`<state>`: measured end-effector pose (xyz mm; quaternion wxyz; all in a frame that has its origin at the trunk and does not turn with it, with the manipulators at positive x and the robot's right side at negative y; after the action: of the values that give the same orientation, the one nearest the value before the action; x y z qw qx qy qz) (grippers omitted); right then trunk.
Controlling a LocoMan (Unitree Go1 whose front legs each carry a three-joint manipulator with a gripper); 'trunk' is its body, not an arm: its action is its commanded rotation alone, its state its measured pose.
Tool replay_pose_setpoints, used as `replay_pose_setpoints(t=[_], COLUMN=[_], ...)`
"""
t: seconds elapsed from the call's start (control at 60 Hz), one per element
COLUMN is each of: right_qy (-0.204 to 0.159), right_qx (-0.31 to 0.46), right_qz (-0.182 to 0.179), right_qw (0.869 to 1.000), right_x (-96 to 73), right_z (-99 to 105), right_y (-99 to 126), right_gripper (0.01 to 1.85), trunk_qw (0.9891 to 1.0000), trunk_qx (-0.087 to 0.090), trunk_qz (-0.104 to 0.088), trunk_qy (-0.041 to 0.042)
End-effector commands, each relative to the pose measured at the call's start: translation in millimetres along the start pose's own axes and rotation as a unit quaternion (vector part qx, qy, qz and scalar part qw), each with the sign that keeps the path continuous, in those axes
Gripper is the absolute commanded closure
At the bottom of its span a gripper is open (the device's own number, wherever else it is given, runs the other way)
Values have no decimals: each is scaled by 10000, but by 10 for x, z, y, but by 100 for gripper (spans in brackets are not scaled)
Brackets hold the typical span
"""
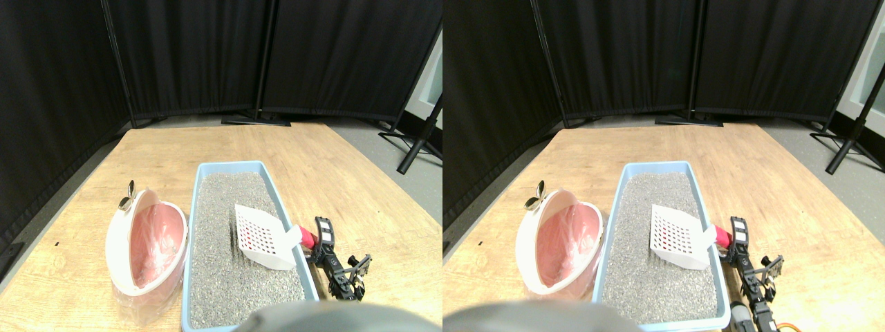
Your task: Scoop (unimanual)
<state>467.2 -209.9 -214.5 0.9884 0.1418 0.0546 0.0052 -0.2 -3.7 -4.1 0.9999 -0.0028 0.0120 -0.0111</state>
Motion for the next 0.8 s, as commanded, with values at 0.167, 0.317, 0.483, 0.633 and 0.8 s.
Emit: replay_pose_setpoints(t=[0.167,0.317,0.483,0.633,0.8], right_qy=[-92,6,67,-98,-229], right_qx=[4,72,168,120,-13], right_qz=[78,71,89,329,354], right_qw=[9999,9999,9998,9993,9991], right_x=[82,131,173,216,161], right_z=[99,64,4,-51,-2], right_y=[37,48,44,6,-29], right_gripper=[91,91,93,181,181], trunk_qw=[9999,9999,9999,9999,9999], trunk_qx=[-100,-114,-114,-107,-113], trunk_qz=[26,53,102,102,102], trunk_qy=[-26,0,17,30,29])
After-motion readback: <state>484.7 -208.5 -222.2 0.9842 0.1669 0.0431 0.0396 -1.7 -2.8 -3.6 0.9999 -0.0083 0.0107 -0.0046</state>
